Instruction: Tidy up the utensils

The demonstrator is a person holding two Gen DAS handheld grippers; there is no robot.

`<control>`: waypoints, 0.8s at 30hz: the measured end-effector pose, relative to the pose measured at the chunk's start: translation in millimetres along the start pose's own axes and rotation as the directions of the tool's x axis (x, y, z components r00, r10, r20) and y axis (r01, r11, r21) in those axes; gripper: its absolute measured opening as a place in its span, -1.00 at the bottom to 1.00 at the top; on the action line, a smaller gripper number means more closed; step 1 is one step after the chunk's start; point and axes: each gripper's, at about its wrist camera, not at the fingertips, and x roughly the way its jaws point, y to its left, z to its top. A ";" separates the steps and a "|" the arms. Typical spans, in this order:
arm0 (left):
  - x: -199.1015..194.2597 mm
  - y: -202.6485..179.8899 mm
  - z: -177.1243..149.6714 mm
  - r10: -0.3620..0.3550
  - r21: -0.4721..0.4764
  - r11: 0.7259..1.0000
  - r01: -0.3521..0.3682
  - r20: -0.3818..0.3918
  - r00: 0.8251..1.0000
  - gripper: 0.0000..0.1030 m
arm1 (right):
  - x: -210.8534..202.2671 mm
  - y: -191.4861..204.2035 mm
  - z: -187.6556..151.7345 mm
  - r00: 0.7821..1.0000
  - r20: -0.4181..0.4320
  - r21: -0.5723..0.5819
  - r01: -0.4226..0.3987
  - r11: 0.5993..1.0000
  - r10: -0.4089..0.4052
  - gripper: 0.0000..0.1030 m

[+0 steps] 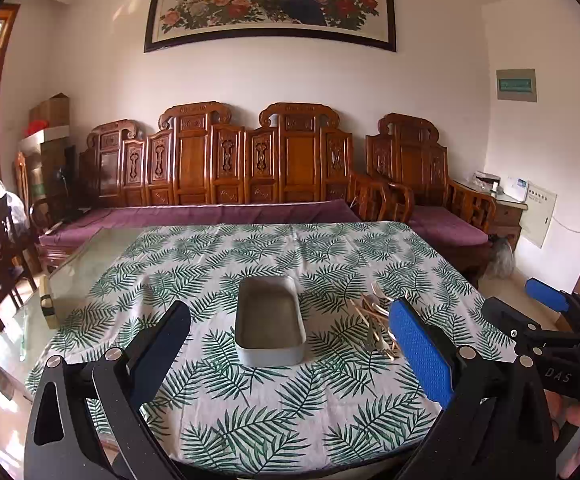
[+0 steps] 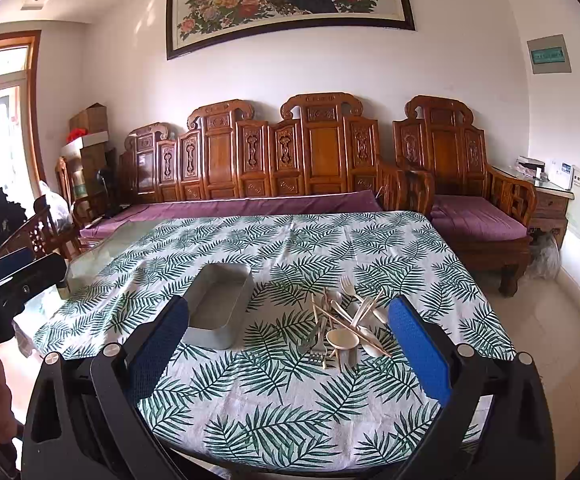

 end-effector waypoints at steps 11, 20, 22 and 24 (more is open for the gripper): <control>-0.3 -0.6 -1.1 0.000 0.001 1.000 0.000 0.000 1.000 0.88 | 0.0 -0.5 -0.3 1.000 0.001 0.000 0.000 1.000 0.000 0.95; -0.3 -0.9 -0.8 0.000 0.002 1.000 0.000 0.001 1.000 0.88 | -0.9 -1.3 0.9 1.000 0.003 0.000 0.000 1.000 0.000 0.95; -1.2 -2.2 0.2 0.000 0.004 1.000 0.000 0.002 1.000 0.88 | -1.3 -0.6 1.2 1.000 0.003 0.000 0.001 1.000 -0.001 0.95; -1.2 -2.4 0.2 0.000 0.004 1.000 0.000 0.002 1.000 0.88 | -1.7 -1.1 2.3 1.000 0.004 0.000 0.000 1.000 0.000 0.95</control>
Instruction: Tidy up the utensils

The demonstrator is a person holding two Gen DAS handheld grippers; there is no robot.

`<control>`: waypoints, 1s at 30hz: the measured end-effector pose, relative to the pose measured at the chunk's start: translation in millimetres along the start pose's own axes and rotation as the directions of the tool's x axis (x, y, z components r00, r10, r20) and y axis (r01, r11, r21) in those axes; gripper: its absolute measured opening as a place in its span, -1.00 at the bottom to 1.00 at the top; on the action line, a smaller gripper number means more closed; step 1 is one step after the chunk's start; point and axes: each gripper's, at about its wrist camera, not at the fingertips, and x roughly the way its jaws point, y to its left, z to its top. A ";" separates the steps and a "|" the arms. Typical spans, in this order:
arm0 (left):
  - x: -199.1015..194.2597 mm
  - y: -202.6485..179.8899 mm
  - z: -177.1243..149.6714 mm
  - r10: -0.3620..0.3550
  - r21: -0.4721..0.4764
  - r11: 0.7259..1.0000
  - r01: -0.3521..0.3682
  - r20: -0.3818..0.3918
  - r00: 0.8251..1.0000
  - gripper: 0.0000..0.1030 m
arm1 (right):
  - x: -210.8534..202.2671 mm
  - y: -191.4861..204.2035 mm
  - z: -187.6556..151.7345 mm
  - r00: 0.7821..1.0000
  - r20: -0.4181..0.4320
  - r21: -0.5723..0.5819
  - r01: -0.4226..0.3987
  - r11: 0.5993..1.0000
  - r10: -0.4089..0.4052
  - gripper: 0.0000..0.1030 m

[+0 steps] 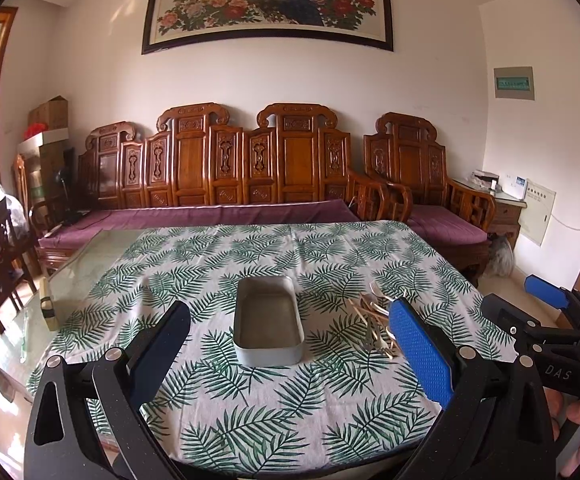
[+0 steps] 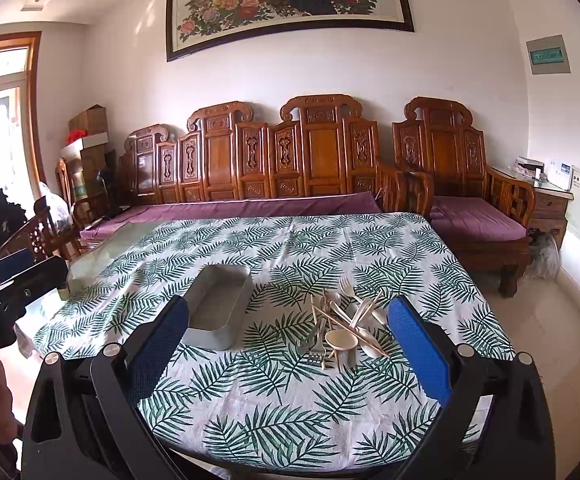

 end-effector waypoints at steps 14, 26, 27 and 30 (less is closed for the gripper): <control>0.1 -3.4 0.1 -0.002 0.006 1.000 0.002 -0.006 1.000 0.88 | -3.5 -2.7 6.6 1.000 -0.005 0.003 0.003 1.000 -0.003 0.95; 54.9 -2.8 -19.1 -0.030 0.026 0.999 0.033 -0.118 0.993 0.88 | 41.3 -32.2 -11.1 0.996 -0.088 0.021 0.027 0.999 -0.025 0.95; 61.7 -2.4 -21.3 -0.045 0.020 0.999 0.049 -0.130 0.991 0.88 | 45.2 -34.7 -12.4 0.995 -0.096 0.021 0.031 0.999 -0.029 0.95; 76.7 -1.0 -27.2 -0.067 0.014 0.997 0.070 -0.149 0.986 0.88 | 58.0 -44.1 -17.2 0.992 -0.118 0.018 0.038 0.999 -0.036 0.91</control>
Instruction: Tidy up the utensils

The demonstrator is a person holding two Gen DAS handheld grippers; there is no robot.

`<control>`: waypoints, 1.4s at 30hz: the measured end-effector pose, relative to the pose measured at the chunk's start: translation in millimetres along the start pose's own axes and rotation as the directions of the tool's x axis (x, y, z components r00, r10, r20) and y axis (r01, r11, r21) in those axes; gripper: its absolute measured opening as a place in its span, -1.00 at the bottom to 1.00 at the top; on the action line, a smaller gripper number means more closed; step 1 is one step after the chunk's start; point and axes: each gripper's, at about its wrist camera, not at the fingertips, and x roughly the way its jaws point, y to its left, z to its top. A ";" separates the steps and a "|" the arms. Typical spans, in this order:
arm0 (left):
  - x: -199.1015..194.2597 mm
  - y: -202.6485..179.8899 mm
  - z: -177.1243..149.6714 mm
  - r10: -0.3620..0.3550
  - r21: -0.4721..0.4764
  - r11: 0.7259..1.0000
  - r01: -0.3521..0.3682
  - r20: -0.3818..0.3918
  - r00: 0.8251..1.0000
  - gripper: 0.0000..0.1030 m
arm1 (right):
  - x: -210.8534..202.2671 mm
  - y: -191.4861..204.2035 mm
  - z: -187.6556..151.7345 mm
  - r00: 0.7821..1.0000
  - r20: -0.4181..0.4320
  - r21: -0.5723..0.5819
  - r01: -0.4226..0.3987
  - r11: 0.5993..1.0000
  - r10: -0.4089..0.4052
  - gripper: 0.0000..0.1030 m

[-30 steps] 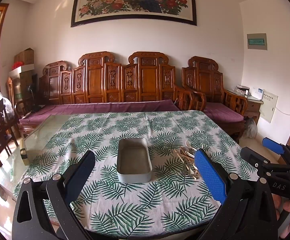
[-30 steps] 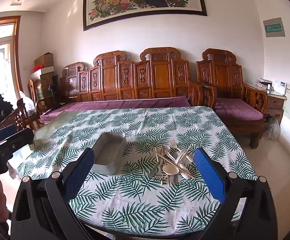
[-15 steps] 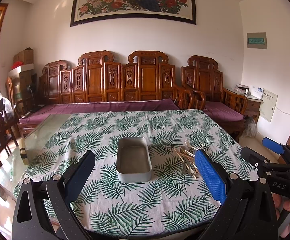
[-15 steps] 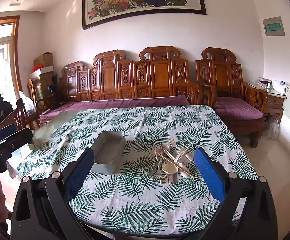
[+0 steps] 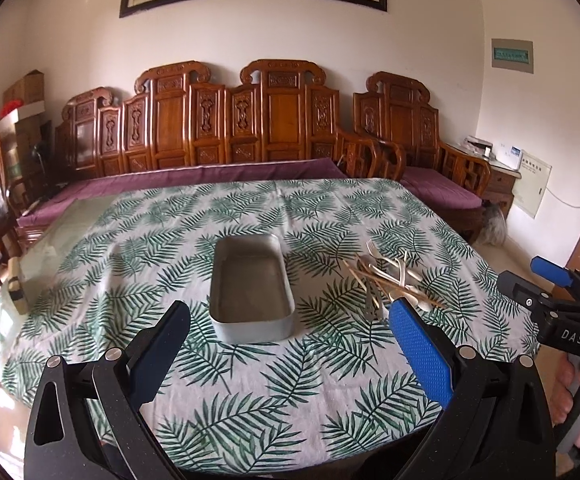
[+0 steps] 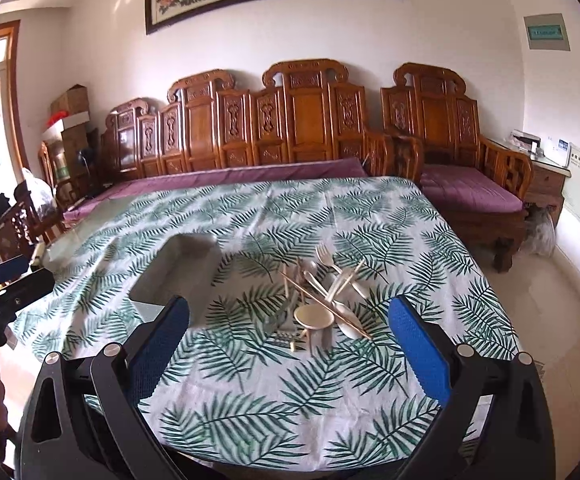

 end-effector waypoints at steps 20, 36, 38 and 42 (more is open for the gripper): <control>102.0 -29.4 -7.3 -0.065 0.064 0.995 0.076 -0.164 0.984 0.88 | 146.8 -59.7 -11.1 0.966 -0.259 -0.132 -0.040 0.990 0.005 0.00; 143.3 -51.4 -20.1 -0.068 0.094 0.991 0.096 -0.266 0.962 0.88 | 224.4 -89.1 -38.2 0.888 -0.452 -0.124 -0.163 0.979 0.090 -0.34; 147.5 -59.2 -20.7 -0.070 0.107 0.989 0.103 -0.276 0.959 0.87 | 228.9 -90.8 -42.6 0.880 -0.468 -0.130 -0.160 0.979 0.081 -0.42; 154.4 -70.7 -19.3 -0.068 0.140 0.984 0.112 -0.285 0.956 0.88 | 230.9 -94.0 -44.4 0.878 -0.472 -0.124 -0.163 0.979 0.087 -0.55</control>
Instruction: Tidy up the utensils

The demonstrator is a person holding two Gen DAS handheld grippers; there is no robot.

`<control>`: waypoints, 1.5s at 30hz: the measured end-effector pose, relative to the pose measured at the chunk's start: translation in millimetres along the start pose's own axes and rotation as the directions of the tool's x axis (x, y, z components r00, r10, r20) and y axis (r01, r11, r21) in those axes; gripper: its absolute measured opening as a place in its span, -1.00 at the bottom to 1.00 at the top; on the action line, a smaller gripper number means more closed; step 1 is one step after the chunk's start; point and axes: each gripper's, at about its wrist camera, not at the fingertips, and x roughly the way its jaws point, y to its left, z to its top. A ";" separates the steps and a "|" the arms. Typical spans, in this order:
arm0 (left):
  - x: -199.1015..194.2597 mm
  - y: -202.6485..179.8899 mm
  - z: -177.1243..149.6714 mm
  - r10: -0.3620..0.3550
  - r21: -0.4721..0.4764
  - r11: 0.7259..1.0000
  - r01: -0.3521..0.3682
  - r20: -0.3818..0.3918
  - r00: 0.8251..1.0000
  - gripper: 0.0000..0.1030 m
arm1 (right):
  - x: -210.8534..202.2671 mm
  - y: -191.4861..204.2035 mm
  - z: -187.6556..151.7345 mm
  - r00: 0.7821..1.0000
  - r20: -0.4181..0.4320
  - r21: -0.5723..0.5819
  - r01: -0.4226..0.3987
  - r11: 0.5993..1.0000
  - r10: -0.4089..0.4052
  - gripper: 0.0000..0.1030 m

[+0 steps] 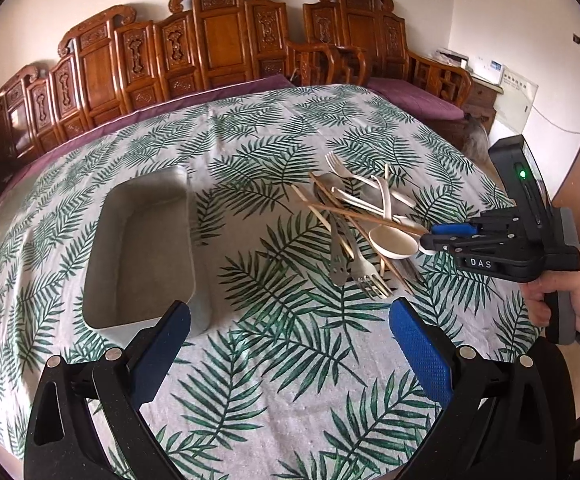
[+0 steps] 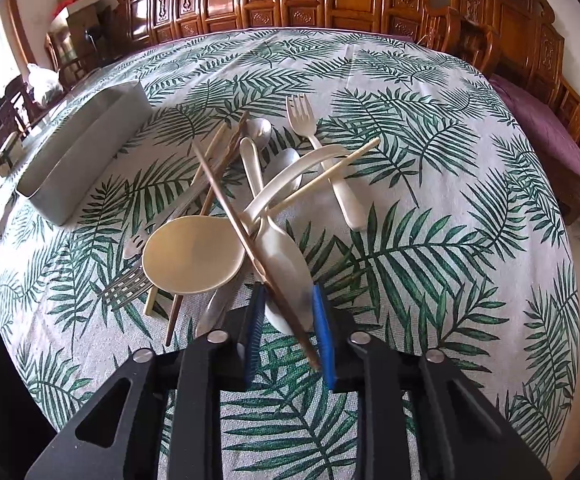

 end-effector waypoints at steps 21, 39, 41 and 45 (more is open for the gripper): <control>66.5 -47.5 46.6 -0.004 0.085 0.996 0.011 -0.079 0.997 0.87 | -32.0 -31.3 7.1 0.995 0.071 0.069 -0.074 0.995 0.069 -0.88; 145.6 -83.0 82.7 -0.172 0.067 0.979 0.194 -0.245 0.954 -0.04 | -36.9 -74.4 1.3 0.997 0.074 0.187 -0.025 0.982 0.011 -0.88; 149.2 -84.1 83.7 -0.179 0.062 0.977 0.202 -0.258 0.949 -0.20 | -36.6 -73.6 1.3 0.997 0.074 0.187 -0.026 0.982 0.012 -0.88; 156.4 -87.6 85.3 -0.186 0.059 0.976 0.209 -0.276 0.943 -0.52 | -36.0 -70.2 3.2 0.997 0.073 0.179 -0.028 0.983 0.015 -0.88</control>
